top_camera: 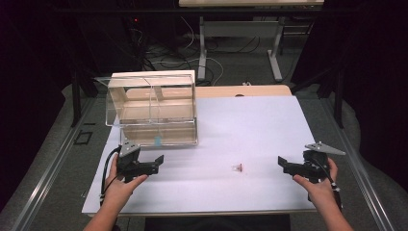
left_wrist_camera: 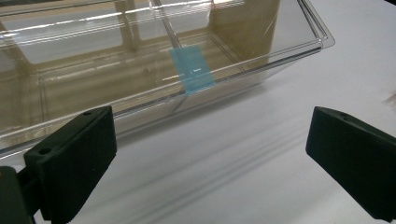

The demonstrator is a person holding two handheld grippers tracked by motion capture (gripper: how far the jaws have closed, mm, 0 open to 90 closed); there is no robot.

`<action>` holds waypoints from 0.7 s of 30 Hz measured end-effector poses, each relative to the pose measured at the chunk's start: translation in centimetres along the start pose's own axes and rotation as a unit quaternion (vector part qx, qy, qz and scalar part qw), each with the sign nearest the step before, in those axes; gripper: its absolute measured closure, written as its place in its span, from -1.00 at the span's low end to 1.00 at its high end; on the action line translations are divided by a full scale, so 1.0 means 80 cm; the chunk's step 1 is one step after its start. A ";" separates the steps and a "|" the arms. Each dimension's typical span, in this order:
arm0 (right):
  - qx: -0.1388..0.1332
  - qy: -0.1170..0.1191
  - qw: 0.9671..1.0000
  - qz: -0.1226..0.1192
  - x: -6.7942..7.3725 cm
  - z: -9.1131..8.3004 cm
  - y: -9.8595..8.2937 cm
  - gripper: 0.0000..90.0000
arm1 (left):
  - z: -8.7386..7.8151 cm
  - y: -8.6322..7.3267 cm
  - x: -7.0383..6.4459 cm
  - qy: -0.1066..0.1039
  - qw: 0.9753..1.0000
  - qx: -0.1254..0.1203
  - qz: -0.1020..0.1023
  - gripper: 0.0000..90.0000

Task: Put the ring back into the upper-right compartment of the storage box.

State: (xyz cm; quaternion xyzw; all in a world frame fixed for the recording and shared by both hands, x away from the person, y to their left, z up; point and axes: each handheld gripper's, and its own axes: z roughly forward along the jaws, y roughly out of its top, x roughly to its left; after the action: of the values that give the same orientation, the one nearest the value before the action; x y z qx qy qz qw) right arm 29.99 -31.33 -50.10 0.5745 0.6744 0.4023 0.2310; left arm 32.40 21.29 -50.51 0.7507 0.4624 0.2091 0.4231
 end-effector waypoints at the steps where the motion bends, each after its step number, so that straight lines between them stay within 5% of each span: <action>1: -0.002 -0.003 1.000 -0.003 0.001 0.001 -0.001 -1.00 | 0.001 0.000 -0.001 0.001 1.000 -0.001 0.002 -0.95; 21: 0.006 -0.001 1.000 -0.025 0.011 0.009 -0.008 -1.00 | 0.012 0.002 -0.046 -0.046 0.998 0.019 0.045 -0.91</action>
State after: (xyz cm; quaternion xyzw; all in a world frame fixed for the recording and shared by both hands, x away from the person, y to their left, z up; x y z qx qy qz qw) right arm 29.93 -30.26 -50.91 0.5589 0.6909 0.3918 0.2382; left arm 31.36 17.62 -50.61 0.7877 0.4120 0.1844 0.4192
